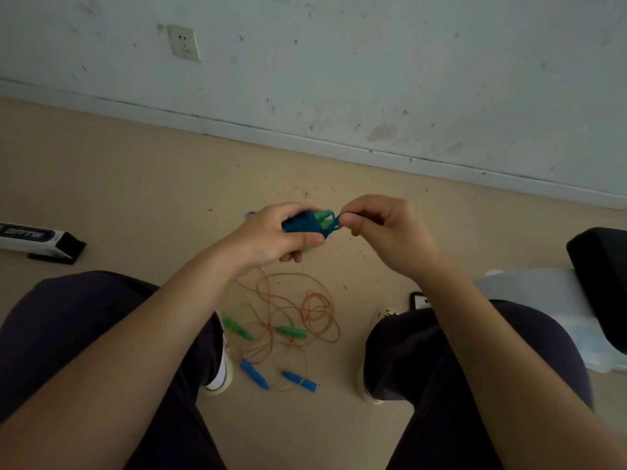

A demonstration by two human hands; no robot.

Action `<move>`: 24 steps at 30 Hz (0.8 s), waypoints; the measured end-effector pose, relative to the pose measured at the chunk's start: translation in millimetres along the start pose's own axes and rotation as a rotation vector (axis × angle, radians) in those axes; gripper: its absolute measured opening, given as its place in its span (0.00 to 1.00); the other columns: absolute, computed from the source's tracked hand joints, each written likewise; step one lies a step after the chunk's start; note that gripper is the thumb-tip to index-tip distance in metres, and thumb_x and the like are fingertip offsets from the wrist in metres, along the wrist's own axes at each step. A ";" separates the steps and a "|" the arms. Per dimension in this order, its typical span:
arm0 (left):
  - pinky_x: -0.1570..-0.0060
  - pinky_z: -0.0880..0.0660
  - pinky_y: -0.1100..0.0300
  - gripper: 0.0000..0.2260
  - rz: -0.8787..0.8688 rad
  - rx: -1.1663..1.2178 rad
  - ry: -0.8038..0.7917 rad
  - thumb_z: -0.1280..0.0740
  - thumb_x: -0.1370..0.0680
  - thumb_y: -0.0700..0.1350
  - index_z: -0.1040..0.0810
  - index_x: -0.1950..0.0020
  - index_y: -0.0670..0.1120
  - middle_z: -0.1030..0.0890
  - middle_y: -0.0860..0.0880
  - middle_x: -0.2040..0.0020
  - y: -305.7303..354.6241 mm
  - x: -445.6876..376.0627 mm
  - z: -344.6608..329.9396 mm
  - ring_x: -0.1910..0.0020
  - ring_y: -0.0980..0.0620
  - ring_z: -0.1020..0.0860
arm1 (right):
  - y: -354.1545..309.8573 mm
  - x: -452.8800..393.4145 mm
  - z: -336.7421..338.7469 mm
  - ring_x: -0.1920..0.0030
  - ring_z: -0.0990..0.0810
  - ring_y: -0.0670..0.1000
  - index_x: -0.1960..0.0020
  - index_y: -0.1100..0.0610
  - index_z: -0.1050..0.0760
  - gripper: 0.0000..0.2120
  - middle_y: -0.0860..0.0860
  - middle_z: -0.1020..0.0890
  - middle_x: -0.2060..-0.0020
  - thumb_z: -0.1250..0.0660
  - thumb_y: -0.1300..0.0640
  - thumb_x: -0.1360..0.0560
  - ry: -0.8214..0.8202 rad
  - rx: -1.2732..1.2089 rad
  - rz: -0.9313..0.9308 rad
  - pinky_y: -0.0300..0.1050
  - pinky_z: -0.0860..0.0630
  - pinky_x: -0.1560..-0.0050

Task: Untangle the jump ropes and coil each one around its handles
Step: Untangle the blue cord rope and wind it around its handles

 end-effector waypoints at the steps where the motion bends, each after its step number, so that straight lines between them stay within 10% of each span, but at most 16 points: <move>1: 0.69 0.28 0.62 0.20 0.003 -0.037 0.000 0.26 0.25 0.41 0.23 0.33 0.49 0.19 0.56 0.66 0.2 0.6 0.0 0.69 0.55 0.22 | -0.5 0.8 -3.5 0.66 0.26 0.41 0.54 0.57 0.18 0.04 0.43 0.22 0.66 0.31 0.62 0.23 -0.014 0.014 0.012 0.32 0.31 0.62; 13: 0.63 0.21 0.60 0.26 -0.006 -0.079 -0.054 0.19 0.33 0.47 0.21 0.36 0.54 0.18 0.49 0.49 4.8 5.1 -10.8 0.61 0.54 0.20 | -2.8 0.3 -17.1 0.75 0.29 0.42 0.56 0.59 0.20 0.05 0.44 0.22 0.71 0.32 0.61 0.22 -0.057 -0.174 -0.110 0.35 0.32 0.72; 24: 0.69 0.26 0.62 0.15 -0.043 -0.109 0.018 0.26 0.25 0.44 0.22 0.40 0.55 0.21 0.54 0.58 -0.5 0.2 -6.6 0.70 0.57 0.23 | -0.9 2.3 -15.4 0.77 0.32 0.42 0.55 0.60 0.20 0.06 0.42 0.27 0.78 0.29 0.58 0.24 0.000 -0.135 -0.190 0.33 0.36 0.74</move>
Point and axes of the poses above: each hand's wrist, its own x-axis away from the middle knuckle, its own z-axis out of the back of the hand, y = z × x, the point moved 4 cm from there along -x, towards the middle knuckle
